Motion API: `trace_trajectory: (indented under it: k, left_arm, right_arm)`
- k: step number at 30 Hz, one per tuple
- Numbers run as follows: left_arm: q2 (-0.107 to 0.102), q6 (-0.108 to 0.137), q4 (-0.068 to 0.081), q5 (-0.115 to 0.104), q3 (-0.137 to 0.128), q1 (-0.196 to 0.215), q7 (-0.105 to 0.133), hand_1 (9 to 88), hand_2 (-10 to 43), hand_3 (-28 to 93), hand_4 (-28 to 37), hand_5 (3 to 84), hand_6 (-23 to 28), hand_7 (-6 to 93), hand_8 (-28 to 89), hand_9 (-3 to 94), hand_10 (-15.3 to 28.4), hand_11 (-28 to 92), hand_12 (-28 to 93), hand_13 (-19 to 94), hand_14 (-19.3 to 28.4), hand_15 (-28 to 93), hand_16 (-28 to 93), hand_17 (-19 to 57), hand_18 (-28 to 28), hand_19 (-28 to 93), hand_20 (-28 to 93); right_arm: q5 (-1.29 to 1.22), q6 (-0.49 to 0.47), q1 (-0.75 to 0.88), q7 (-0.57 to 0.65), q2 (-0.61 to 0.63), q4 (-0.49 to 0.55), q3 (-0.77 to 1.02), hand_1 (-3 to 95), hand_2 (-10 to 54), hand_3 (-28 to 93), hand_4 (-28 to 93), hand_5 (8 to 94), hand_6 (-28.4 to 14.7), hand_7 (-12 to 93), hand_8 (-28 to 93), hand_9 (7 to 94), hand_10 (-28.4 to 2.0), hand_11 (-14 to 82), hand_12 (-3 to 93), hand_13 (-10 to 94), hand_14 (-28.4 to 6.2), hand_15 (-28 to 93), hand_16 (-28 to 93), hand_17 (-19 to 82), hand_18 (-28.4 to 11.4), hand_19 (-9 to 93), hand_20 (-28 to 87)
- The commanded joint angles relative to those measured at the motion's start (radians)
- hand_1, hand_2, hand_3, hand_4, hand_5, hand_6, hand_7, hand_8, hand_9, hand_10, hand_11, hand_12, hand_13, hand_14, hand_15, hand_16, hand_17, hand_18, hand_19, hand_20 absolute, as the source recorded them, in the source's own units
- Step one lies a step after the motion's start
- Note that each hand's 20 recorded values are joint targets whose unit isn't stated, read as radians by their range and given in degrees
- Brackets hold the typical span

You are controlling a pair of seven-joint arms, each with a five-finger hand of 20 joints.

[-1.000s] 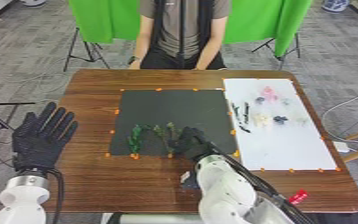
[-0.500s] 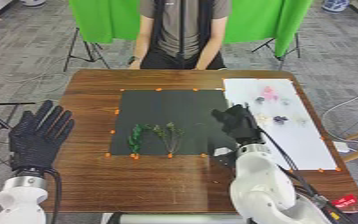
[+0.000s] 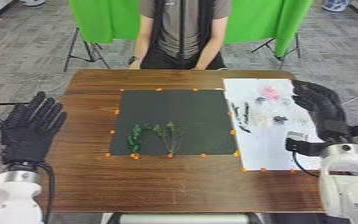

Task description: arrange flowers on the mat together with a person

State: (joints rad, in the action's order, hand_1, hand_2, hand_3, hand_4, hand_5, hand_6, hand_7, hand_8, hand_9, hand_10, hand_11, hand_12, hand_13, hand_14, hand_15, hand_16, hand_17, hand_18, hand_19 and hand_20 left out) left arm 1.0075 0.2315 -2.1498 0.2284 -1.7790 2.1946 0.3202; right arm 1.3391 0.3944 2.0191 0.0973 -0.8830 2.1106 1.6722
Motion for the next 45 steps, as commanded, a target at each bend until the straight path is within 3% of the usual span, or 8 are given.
trace_trajectory:
  k: [1, 8, 11, 12, 16, 20, 39, 45]
  left_arm:
    - [-0.012, 0.009, 0.007, 0.008, -0.038, -0.011, 0.008, 30.0, 12.4, 71, -28.3, 35.6, 6.1, 16.4, -12, 26.4, 13.0, 16, 7, 17, 10.0, 23, -9, -4.6, 11.6, 30, 10]
    - [0.014, 0.000, -0.002, -0.003, -0.045, 0.023, 0.004, 30.0, 12.4, 71, -28.3, 36.0, 6.3, 16.4, -11, 27.6, 13.3, 17, 7, 18, 10.7, 23, -9, -4.6, 11.5, 30, 10]
    - [0.026, -0.028, -0.005, -0.039, -0.068, 0.063, 0.013, 29.9, 12.4, 71, -28.3, 36.5, 6.4, 16.3, -11, 28.7, 13.4, 17, 7, 19, 11.0, 24, -9, -4.6, 11.5, 29, 10]
    - [0.022, 0.002, -0.008, -0.052, -0.067, 0.063, 0.018, 29.9, 12.4, 71, -28.3, 36.6, 6.4, 16.3, -11, 29.1, 13.5, 17, 7, 19, 11.0, 24, -9, -4.6, 11.5, 29, 10]
    - [0.019, -0.011, -0.014, -0.046, -0.085, 0.070, 0.024, 29.8, 12.4, 71, -28.3, 36.9, 6.5, 16.2, -11, 29.6, 13.8, 17, 7, 20, 11.2, 24, -9, -4.5, 11.5, 29, 10]
    - [0.018, 0.006, -0.031, -0.080, -0.080, 0.071, 0.038, 29.8, 12.3, 71, -28.3, 37.4, 6.6, 16.4, -11, 30.5, 14.0, 17, 7, 21, 11.8, 25, -8, -4.5, 11.6, 30, 10]
    - [0.019, 0.014, -0.031, -0.088, -0.049, 0.055, 0.050, 30.0, 12.3, 71, -28.3, 37.9, 6.8, 16.9, -11, 32.3, 14.5, 18, 8, 23, 12.5, 27, -9, -4.7, 12.0, 31, 11]
    - [-0.006, 0.030, -0.027, -0.089, -0.038, 0.023, 0.044, 30.1, 12.5, 71, -28.3, 37.9, 6.8, 17.1, -11, 32.4, 14.6, 18, 8, 23, 12.7, 27, -9, -4.8, 12.1, 31, 11]
  right_arm:
    - [-0.349, -0.158, 0.033, -0.253, -0.011, -0.031, 0.013, 17.5, 11.9, 74, -21, 45.3, -1.4, 16, -10, 44.9, -14.5, 5.8, 16.6, 33, -15.9, 18, 20, 13, -16.4, 32, 12]
    - [-0.353, -0.220, 0.061, -0.268, -0.028, -0.019, 0.030, 15.6, 10.8, 74, -21, 43.3, -0.6, 14, -10, 41.8, -13.6, 4.6, 16.1, 32, -15.3, 13, 22, 12, -16.4, 29, 13]
    - [-0.366, -0.270, 0.031, -0.274, -0.016, -0.027, 0.025, 15.4, 10.6, 74, -21, 43.2, -0.6, 14, -9, 41.4, -13.5, 4.7, 15.7, 33, -15.2, 9, 26, 12, -16.4, 28, 14]
    - [-0.356, -0.271, 0.042, -0.270, -0.016, -0.021, 0.030, 15.3, 10.6, 74, -21, 43.1, -0.6, 14, -9, 41.2, -13.5, 4.7, 15.6, 33, -15.2, 9, 26, 12, -16.4, 28, 14]
    - [-0.389, -0.318, 0.058, -0.251, -0.023, 0.005, 0.046, 15.1, 10.6, 74, -21, 42.8, -0.6, 13, -9, 40.8, -13.4, 4.6, 15.6, 33, -15.1, 9, 26, 12, -16.4, 28, 14]
    - [-0.384, -0.321, 0.047, -0.264, -0.020, 0.017, 0.037, 15.0, 11.0, 74, -21, 42.8, -0.7, 13, -9, 40.6, -13.5, 4.5, 15.6, 33, -15.1, 9, 26, 12, -16.6, 29, 14]
    - [-0.368, -0.291, 0.037, -0.280, -0.011, 0.024, 0.023, 15.5, 11.3, 74, -21, 44.3, -0.9, 14, -9, 41.2, -13.5, 4.7, 15.6, 34, -15.5, 11, 27, 11, -17.2, 30, 14]
    - [-0.385, -0.274, 0.032, -0.282, -0.013, 0.019, 0.020, 15.6, 11.3, 74, -21, 44.3, -0.9, 14, -10, 41.3, -13.5, 4.7, 15.6, 34, -15.5, 11, 26, 11, -17.2, 30, 14]
